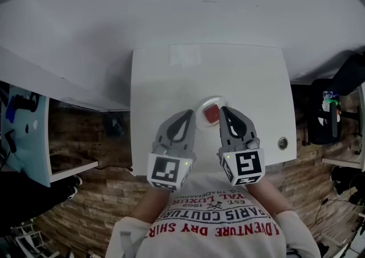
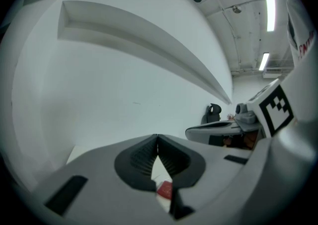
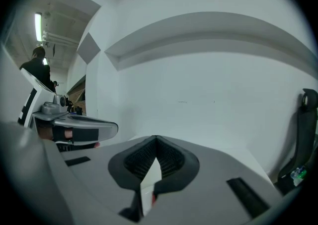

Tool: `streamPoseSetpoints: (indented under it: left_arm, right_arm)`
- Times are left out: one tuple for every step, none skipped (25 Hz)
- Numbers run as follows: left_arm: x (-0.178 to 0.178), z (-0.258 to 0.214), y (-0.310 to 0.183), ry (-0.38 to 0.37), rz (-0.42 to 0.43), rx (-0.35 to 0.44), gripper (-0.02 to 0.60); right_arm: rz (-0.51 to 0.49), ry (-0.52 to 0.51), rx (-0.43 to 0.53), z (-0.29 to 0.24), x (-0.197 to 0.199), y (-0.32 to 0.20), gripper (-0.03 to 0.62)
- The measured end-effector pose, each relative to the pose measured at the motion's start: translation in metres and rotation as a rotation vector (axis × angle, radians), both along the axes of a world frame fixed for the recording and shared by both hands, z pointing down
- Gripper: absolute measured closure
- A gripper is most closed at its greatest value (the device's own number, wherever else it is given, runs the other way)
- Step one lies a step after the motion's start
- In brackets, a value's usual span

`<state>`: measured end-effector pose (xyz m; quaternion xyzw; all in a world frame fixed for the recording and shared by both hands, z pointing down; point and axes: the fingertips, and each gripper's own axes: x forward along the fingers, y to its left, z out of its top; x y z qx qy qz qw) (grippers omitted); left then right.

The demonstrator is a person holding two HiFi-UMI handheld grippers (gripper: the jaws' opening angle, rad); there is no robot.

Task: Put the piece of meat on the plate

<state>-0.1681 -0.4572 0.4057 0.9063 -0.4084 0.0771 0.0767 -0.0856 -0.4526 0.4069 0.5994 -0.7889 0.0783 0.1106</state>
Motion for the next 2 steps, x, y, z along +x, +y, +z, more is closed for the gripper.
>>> streamPoseSetpoints:
  left_arm:
    - [0.0000,0.0018,0.0004,0.000,0.001,-0.002,0.575]
    - [0.0000,0.0038,0.0009,0.000,0.002,-0.004,0.574]
  right_arm:
    - [-0.001,0.001,-0.001,0.0012,-0.0005,0.0003,0.582]
    - [-0.003,0.001,-0.002,0.0023,-0.0009,0.0005,0.582]
